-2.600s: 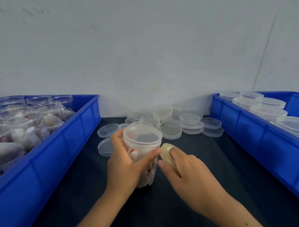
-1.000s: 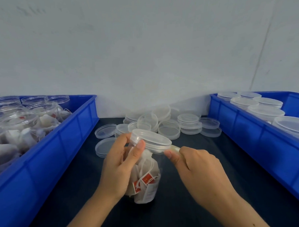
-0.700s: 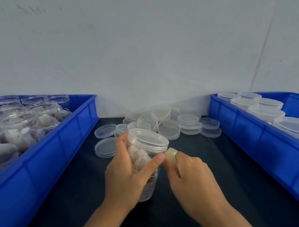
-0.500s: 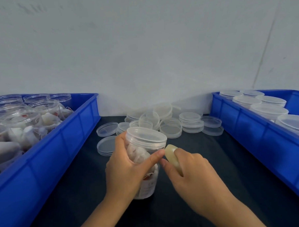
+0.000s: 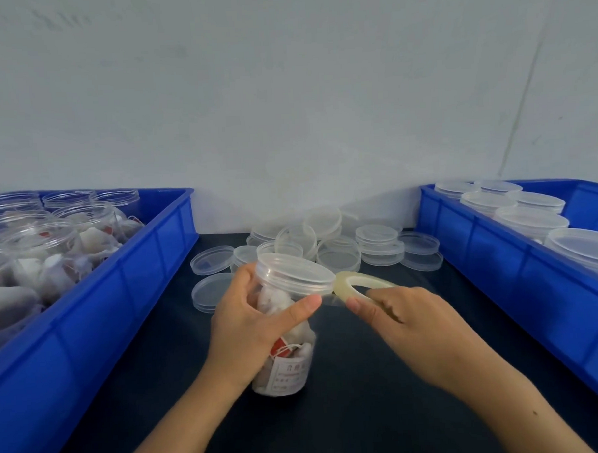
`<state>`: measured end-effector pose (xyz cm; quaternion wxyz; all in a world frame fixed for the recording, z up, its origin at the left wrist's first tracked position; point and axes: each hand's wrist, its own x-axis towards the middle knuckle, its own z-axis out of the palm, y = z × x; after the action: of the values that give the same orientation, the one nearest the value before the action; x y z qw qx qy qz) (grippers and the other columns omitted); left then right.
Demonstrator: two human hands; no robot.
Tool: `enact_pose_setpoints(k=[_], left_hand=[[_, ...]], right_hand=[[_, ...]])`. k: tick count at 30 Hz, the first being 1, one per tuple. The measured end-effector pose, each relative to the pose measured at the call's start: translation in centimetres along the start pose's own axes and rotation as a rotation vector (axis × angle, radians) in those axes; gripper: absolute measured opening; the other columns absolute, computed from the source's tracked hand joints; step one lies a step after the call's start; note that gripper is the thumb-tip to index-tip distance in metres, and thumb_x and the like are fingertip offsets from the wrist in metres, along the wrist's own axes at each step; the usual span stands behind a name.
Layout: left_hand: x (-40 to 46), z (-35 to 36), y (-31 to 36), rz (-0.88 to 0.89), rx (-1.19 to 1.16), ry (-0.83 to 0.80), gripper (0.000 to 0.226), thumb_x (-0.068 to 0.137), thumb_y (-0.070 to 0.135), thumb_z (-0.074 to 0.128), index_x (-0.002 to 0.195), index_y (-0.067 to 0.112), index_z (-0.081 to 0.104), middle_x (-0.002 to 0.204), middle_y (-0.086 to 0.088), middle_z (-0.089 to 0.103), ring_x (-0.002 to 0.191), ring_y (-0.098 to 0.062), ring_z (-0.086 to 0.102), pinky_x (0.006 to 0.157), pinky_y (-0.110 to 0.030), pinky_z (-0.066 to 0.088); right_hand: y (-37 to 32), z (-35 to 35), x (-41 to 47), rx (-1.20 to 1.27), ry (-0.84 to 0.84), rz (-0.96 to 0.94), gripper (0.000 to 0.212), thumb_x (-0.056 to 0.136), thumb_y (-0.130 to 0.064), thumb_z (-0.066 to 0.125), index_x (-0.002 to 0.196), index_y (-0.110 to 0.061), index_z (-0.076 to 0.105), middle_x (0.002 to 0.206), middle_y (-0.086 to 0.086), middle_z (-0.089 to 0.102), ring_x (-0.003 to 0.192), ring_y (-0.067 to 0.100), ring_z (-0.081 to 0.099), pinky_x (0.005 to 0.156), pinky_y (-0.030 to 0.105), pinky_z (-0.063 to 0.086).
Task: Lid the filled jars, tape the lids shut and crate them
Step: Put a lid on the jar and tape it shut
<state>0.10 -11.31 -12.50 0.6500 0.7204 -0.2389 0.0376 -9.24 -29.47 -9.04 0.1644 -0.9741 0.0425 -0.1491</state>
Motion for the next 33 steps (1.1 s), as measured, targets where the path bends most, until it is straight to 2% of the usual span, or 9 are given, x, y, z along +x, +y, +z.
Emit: enact_pose_setpoints(k=[2, 6, 12, 17, 23, 26, 28, 31, 33], left_hand=[[0.1, -0.1, 0.1, -0.003, -0.047, -0.058, 0.071, 0.044, 0.059, 0.079, 0.106, 0.034, 0.056, 0.097, 0.028, 0.068, 0.09, 0.009, 0.065, 0.066, -0.007, 0.05], [0.2, -0.6, -0.1, -0.001, -0.096, -0.123, 0.074, 0.046, 0.053, 0.08, 0.112, 0.028, 0.057, 0.101, 0.019, 0.071, 0.094, 0.002, 0.067, 0.069, -0.01, 0.051], [0.1, -0.5, -0.3, -0.052, -0.195, -0.184, 0.094, 0.039, 0.056, 0.087, 0.119, 0.03, 0.045, 0.107, 0.018, 0.071, 0.101, -0.002, 0.067, 0.073, -0.012, 0.052], [0.0, -0.6, -0.1, -0.027, -0.199, -0.19, 0.084, 0.048, 0.05, 0.079, 0.118, 0.033, 0.036, 0.105, 0.026, 0.069, 0.099, 0.003, 0.066, 0.071, -0.008, 0.05], [-0.3, -0.6, 0.2, 0.04, -0.148, -0.157, 0.064, 0.057, 0.055, 0.071, 0.11, 0.028, 0.047, 0.107, 0.031, 0.065, 0.101, 0.01, 0.062, 0.071, -0.004, 0.048], [-0.6, -0.8, 0.5, 0.057, -0.106, -0.145, 0.05, 0.061, 0.059, 0.067, 0.106, 0.043, 0.054, 0.11, 0.029, 0.064, 0.103, 0.009, 0.061, 0.074, -0.006, 0.048], [-0.9, -0.6, 0.7, 0.06, -0.078, -0.155, 0.038, 0.066, 0.062, 0.064, 0.102, 0.053, 0.056, 0.113, 0.025, 0.065, 0.107, 0.005, 0.061, 0.079, -0.015, 0.052], [-1.2, -0.3, 0.8, 0.072, 0.034, -0.105, 0.06, 0.059, 0.074, 0.065, 0.113, 0.048, 0.054, 0.115, 0.024, 0.064, 0.112, 0.003, 0.059, 0.091, -0.025, 0.048], [-1.3, 0.0, 0.9, 0.074, 0.102, -0.035, 0.074, 0.05, 0.08, 0.066, 0.114, 0.046, 0.051, 0.111, 0.029, 0.064, 0.106, 0.008, 0.059, 0.087, -0.022, 0.048]], right_hand=[[0.2, -0.1, 0.1, 0.006, -0.016, 0.021, 0.07, 0.083, -0.072, 0.018, 0.073, -0.009, 0.047, 0.059, 0.0, 0.043, 0.052, 0.01, 0.036, 0.052, 0.025, 0.031], [0.1, 0.1, 0.4, 0.002, -0.03, 0.017, 0.073, 0.084, -0.071, 0.015, 0.095, -0.017, 0.063, 0.066, 0.001, 0.053, 0.06, 0.014, 0.048, 0.061, 0.028, 0.043], [-0.1, 0.6, 0.4, -0.042, 0.053, -0.06, 0.073, 0.082, -0.07, 0.009, 0.088, -0.014, 0.056, 0.074, 0.003, 0.058, 0.072, 0.022, 0.055, 0.057, 0.024, 0.031], [-0.6, 1.1, 0.3, -0.058, 0.097, -0.08, 0.066, 0.082, -0.069, 0.008, 0.08, -0.019, 0.051, 0.065, -0.003, 0.048, 0.067, 0.018, 0.054, 0.057, 0.023, 0.032], [-0.4, 1.7, 0.2, -0.06, 0.154, -0.073, 0.07, 0.078, -0.071, 0.0, 0.075, -0.019, 0.047, 0.064, -0.002, 0.051, 0.063, 0.016, 0.053, 0.056, 0.023, 0.035], [-0.5, 1.8, 0.2, -0.084, 0.177, -0.073, 0.07, 0.079, -0.071, -0.001, 0.075, -0.02, 0.048, 0.064, -0.003, 0.052, 0.063, 0.015, 0.054, 0.06, 0.026, 0.04], [-0.6, 1.9, 0.1, -0.106, 0.185, -0.07, 0.071, 0.078, -0.07, -0.003, 0.075, -0.02, 0.048, 0.066, -0.003, 0.052, 0.064, 0.015, 0.054, 0.062, 0.027, 0.042], [-1.0, 2.0, 0.0, -0.119, 0.189, -0.054, 0.07, 0.077, -0.07, -0.005, 0.072, -0.021, 0.044, 0.065, -0.005, 0.051, 0.062, 0.014, 0.051, 0.059, 0.026, 0.04], [-1.4, 2.2, -0.2, -0.109, 0.18, -0.046, 0.069, 0.076, -0.07, -0.006, 0.069, -0.021, 0.042, 0.062, -0.005, 0.05, 0.058, 0.013, 0.048, 0.055, 0.023, 0.036]])
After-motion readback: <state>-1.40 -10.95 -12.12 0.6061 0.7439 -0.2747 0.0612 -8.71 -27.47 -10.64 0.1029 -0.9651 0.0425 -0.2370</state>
